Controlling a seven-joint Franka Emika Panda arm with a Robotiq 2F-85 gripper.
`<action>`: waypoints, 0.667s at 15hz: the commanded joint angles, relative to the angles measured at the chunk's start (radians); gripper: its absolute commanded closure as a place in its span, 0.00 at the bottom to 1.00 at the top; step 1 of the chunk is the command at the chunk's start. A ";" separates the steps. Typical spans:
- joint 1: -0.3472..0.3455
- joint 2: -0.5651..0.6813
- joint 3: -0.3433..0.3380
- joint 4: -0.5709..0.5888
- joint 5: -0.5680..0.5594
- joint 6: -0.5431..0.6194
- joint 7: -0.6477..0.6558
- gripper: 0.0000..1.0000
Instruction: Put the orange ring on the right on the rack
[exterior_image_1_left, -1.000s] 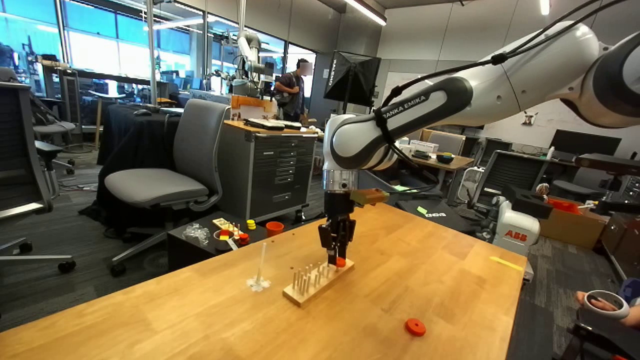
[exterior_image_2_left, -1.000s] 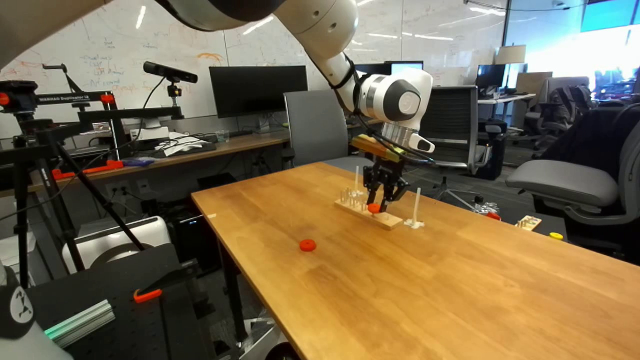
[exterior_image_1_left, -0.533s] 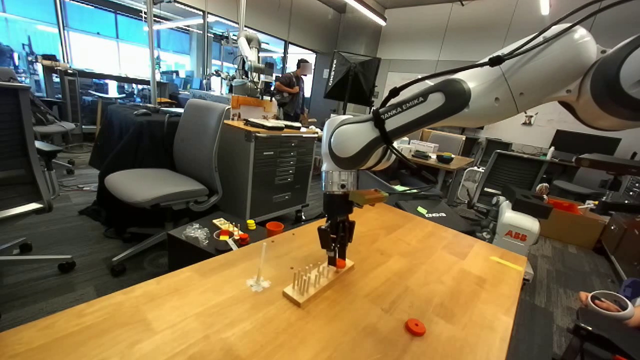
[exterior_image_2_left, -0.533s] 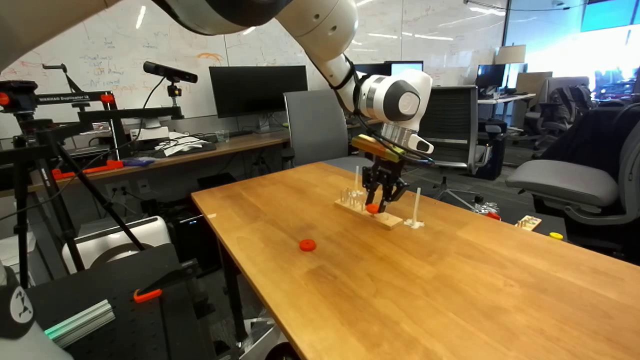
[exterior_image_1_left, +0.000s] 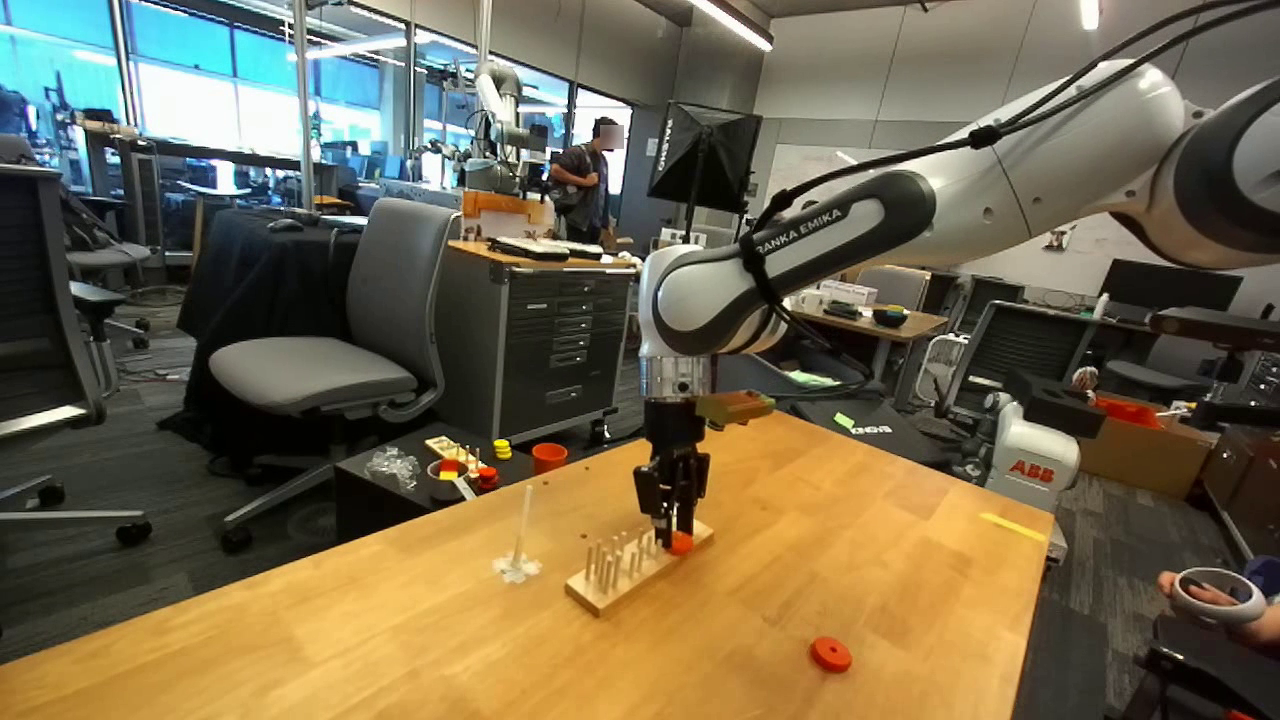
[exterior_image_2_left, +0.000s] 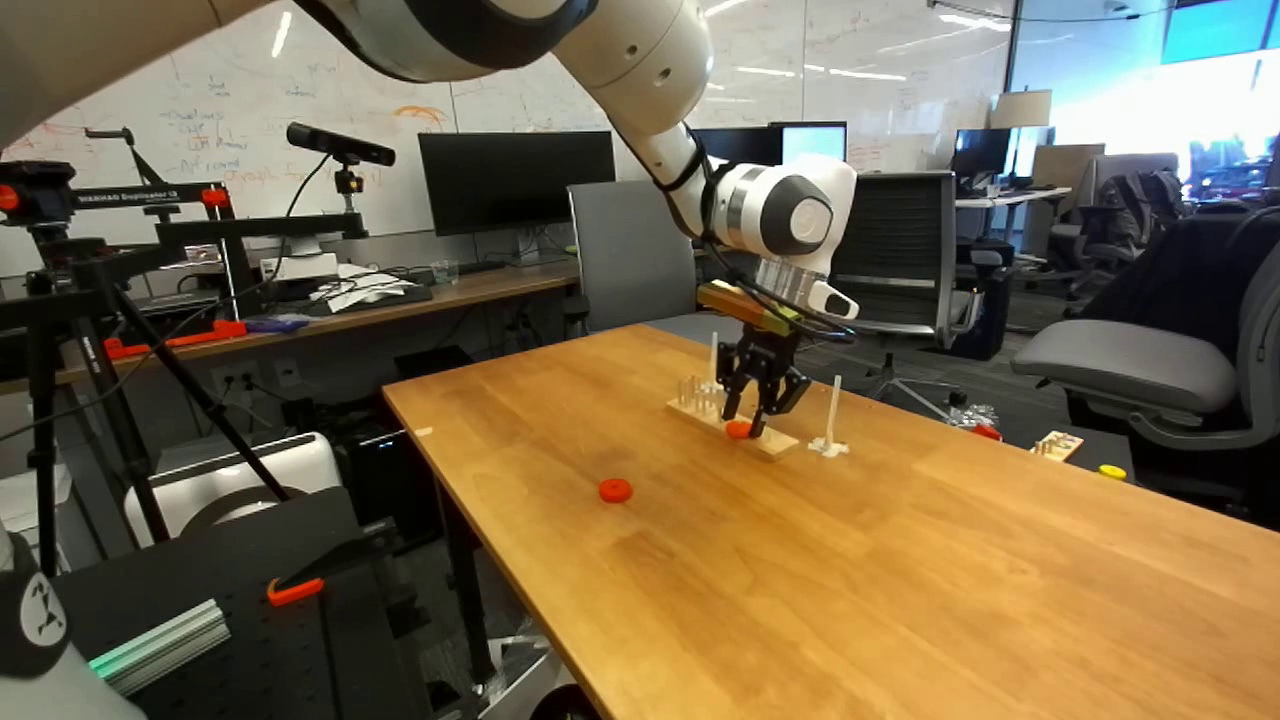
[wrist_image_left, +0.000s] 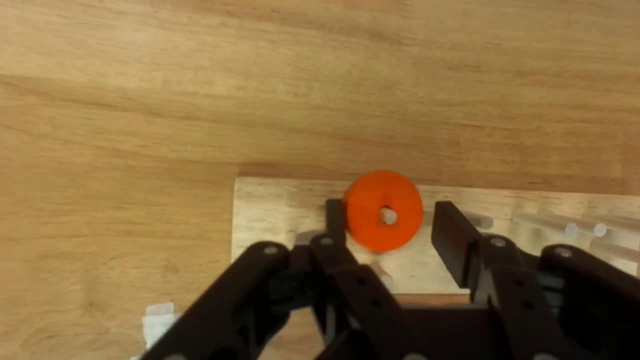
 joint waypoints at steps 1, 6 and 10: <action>-0.001 0.001 -0.007 0.039 0.011 -0.066 0.006 0.16; -0.069 -0.114 0.011 -0.039 0.036 -0.120 -0.068 0.06; -0.122 -0.232 0.022 -0.110 0.062 -0.115 -0.154 0.06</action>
